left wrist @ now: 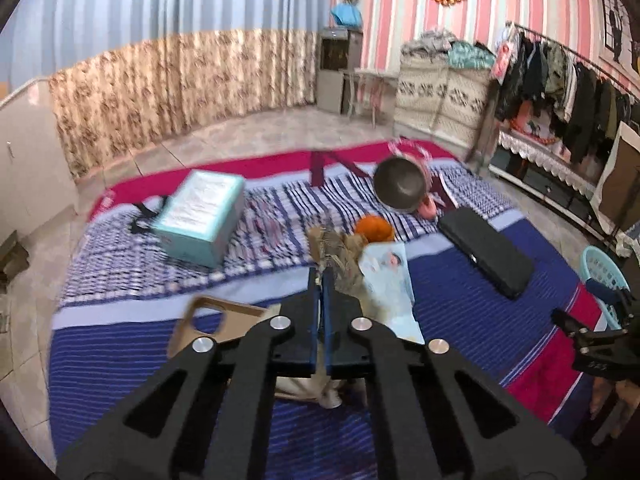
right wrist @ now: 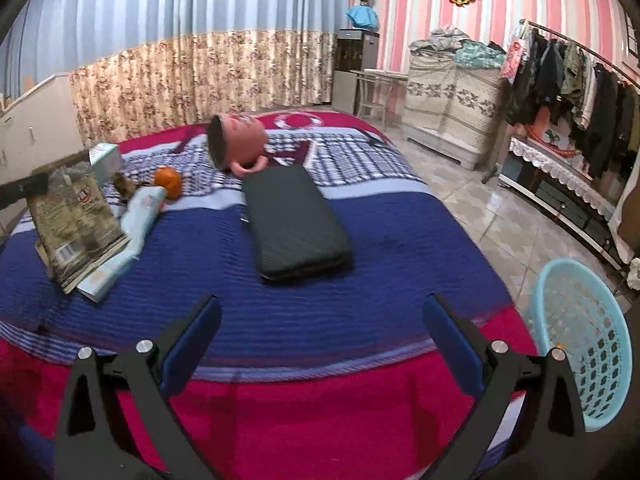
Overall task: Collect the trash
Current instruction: 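Lift the newspaper with the left tool while the right tool grasps the white printed card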
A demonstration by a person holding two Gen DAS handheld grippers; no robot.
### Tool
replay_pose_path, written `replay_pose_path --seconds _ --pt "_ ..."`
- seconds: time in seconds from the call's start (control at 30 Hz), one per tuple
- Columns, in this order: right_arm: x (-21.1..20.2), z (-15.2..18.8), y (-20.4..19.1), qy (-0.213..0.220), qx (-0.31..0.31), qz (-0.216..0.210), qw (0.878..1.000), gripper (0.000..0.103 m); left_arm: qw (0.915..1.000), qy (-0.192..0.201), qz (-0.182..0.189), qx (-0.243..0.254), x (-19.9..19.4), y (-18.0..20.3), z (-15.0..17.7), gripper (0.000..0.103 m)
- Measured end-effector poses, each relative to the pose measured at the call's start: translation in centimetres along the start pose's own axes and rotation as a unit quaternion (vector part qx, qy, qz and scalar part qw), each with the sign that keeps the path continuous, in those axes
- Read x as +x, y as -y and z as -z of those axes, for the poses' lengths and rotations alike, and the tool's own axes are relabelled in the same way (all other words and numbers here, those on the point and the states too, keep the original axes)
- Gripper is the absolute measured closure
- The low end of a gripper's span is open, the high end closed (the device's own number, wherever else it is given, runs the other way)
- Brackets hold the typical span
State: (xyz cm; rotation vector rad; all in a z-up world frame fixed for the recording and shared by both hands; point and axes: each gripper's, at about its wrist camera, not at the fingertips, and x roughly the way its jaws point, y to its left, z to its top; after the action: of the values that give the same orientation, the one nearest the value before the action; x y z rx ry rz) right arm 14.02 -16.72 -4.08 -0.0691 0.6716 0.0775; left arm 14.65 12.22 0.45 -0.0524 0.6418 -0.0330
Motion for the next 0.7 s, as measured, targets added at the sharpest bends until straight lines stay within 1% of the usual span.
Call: replay_pose_path --seconds 0.1,0.13,0.2,0.27,0.37,0.43,0.57,0.6,0.67,0.7 --pt "-0.1 -0.6 -2.1 0.003 -0.002 -0.021 1.0 0.004 0.9995 0.026 -0.016 -0.008 -3.2 -1.6 -0.4 0.103" --pt "0.0 -0.9 -3.4 0.002 -0.005 -0.031 1.0 0.004 0.9991 0.034 -0.021 -0.01 -4.2 -2.2 -0.5 0.103" --pt "0.0 -1.1 -5.2 0.003 -0.011 -0.043 0.999 0.004 0.9981 0.045 -0.04 -0.013 -6.1 -3.6 -0.3 0.103" --pt "0.3 -1.3 -7.6 0.002 -0.027 -0.055 0.998 0.005 0.9969 0.046 -0.062 -0.015 -7.7 -5.1 0.3 0.103" --pt "1.1 -1.7 -11.3 -0.005 -0.053 -0.074 0.996 0.005 0.9949 0.041 -0.091 -0.013 -8.9 -7.0 1.7 0.103" --pt "2.1 -1.9 -13.2 -0.019 -0.062 -0.083 0.994 0.005 0.9945 0.032 -0.099 -0.015 -8.9 -7.9 2.6 0.103" --pt "4.1 -2.2 -15.7 -0.052 -0.067 -0.095 0.992 0.006 0.9937 0.015 -0.106 -0.035 -8.5 -9.8 4.6 0.103" --pt "4.7 -2.2 -16.2 -0.063 -0.068 -0.098 0.991 0.007 0.9935 0.012 -0.106 -0.039 -8.4 -10.0 4.9 0.103" --pt "5.6 -1.8 -17.0 -0.081 -0.071 -0.108 0.988 0.019 0.9929 0.01 -0.111 -0.041 -8.2 -10.4 5.3 0.103" --pt "6.0 -1.6 -17.2 -0.087 -0.072 -0.111 0.987 0.022 0.9928 0.011 -0.113 -0.04 -8.2 -10.5 5.5 0.103"
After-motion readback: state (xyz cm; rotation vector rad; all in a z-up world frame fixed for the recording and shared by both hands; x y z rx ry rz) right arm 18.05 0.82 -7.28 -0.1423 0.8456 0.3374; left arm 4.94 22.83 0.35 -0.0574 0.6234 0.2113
